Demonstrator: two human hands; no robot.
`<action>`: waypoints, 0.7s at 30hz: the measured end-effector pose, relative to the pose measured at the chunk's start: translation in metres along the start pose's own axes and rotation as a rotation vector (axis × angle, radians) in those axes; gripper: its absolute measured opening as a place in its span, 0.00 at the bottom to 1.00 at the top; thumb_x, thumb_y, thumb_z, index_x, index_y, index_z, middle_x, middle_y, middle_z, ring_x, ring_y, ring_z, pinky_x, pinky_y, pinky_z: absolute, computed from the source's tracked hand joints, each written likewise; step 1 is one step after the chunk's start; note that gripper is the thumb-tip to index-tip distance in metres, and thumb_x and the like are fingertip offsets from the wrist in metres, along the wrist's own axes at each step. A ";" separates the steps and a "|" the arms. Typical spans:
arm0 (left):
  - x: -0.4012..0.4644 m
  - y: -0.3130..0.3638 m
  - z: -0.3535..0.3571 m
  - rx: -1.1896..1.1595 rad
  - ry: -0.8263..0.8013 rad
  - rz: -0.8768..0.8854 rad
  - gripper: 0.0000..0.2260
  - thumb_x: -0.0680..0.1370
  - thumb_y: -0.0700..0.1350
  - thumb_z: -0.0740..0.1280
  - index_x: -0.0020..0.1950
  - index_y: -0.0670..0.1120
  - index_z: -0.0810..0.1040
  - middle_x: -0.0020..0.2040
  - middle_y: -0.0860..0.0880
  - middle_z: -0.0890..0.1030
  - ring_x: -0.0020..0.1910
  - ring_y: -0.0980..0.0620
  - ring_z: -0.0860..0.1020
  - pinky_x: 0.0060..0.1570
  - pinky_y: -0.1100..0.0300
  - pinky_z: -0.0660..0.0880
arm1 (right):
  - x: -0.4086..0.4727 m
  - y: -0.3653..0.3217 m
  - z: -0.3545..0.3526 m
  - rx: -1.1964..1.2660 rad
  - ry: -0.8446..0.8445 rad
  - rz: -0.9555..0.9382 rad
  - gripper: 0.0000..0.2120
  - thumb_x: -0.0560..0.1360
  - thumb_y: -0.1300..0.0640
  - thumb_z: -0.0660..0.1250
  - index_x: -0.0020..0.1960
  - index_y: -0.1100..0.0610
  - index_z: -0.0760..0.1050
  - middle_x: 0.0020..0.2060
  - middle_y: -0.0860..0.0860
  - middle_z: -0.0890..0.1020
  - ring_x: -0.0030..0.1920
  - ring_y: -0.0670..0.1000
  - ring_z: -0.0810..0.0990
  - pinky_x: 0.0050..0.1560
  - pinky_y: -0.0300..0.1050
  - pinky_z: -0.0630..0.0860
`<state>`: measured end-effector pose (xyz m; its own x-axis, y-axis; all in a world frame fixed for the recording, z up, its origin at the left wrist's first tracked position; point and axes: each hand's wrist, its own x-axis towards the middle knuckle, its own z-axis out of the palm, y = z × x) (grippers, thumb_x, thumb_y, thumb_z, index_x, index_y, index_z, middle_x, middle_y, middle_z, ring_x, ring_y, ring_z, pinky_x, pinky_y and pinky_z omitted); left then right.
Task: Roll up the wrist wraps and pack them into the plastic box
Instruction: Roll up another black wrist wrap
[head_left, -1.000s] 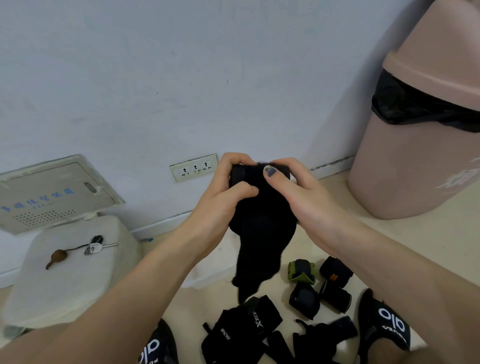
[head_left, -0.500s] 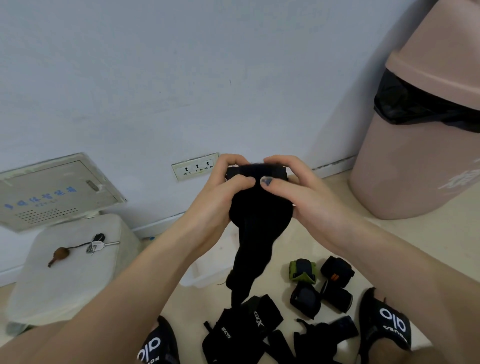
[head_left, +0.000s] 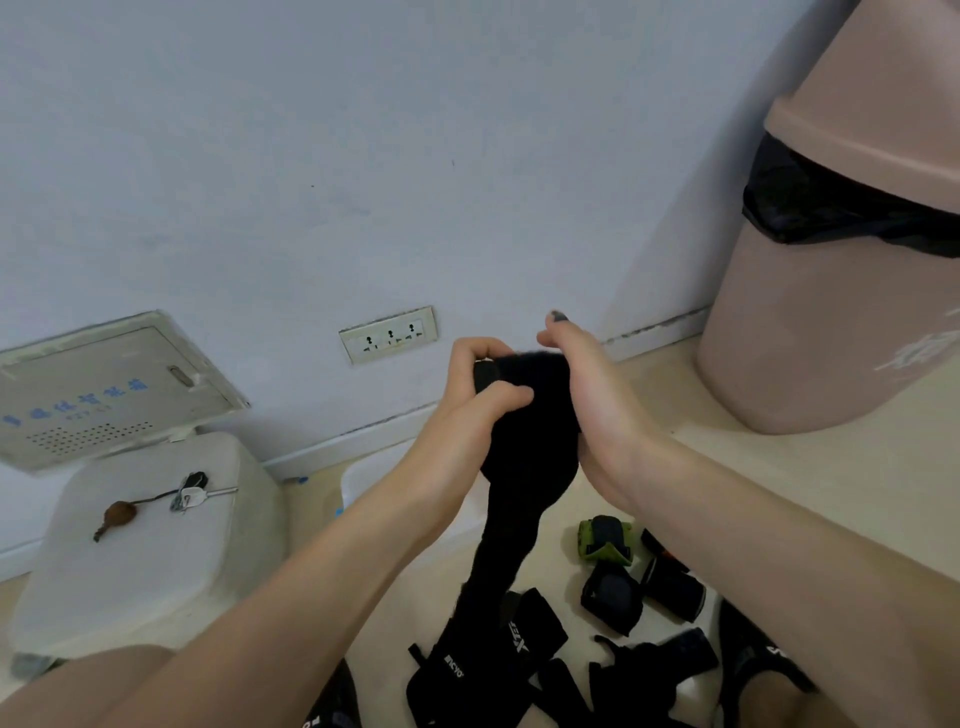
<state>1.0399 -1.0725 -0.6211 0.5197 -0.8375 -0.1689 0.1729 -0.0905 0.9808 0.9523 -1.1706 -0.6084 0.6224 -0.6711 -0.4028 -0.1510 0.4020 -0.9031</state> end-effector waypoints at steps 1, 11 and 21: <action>0.001 0.002 -0.002 -0.001 0.000 0.006 0.14 0.70 0.46 0.66 0.54 0.57 0.73 0.45 0.53 0.81 0.43 0.53 0.81 0.41 0.56 0.75 | 0.002 0.000 -0.001 -0.002 -0.013 -0.004 0.21 0.81 0.37 0.61 0.64 0.51 0.75 0.57 0.55 0.83 0.56 0.55 0.85 0.60 0.57 0.80; 0.008 0.026 -0.025 -0.121 0.090 0.050 0.15 0.68 0.45 0.63 0.54 0.50 0.74 0.44 0.53 0.79 0.44 0.52 0.76 0.41 0.55 0.71 | 0.002 -0.020 -0.016 0.032 -0.010 -0.070 0.25 0.85 0.36 0.53 0.68 0.53 0.73 0.57 0.57 0.84 0.55 0.55 0.86 0.58 0.51 0.81; -0.005 0.004 0.003 -0.086 0.001 -0.067 0.20 0.68 0.48 0.65 0.60 0.50 0.70 0.49 0.48 0.80 0.46 0.52 0.81 0.40 0.58 0.75 | -0.007 0.001 0.000 0.015 -0.018 -0.024 0.24 0.83 0.37 0.58 0.61 0.56 0.76 0.58 0.58 0.83 0.58 0.57 0.84 0.65 0.60 0.78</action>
<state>1.0351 -1.0705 -0.6159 0.5057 -0.8303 -0.2342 0.2787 -0.0997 0.9552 0.9479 -1.1658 -0.6065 0.6397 -0.6690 -0.3783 -0.1244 0.3957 -0.9099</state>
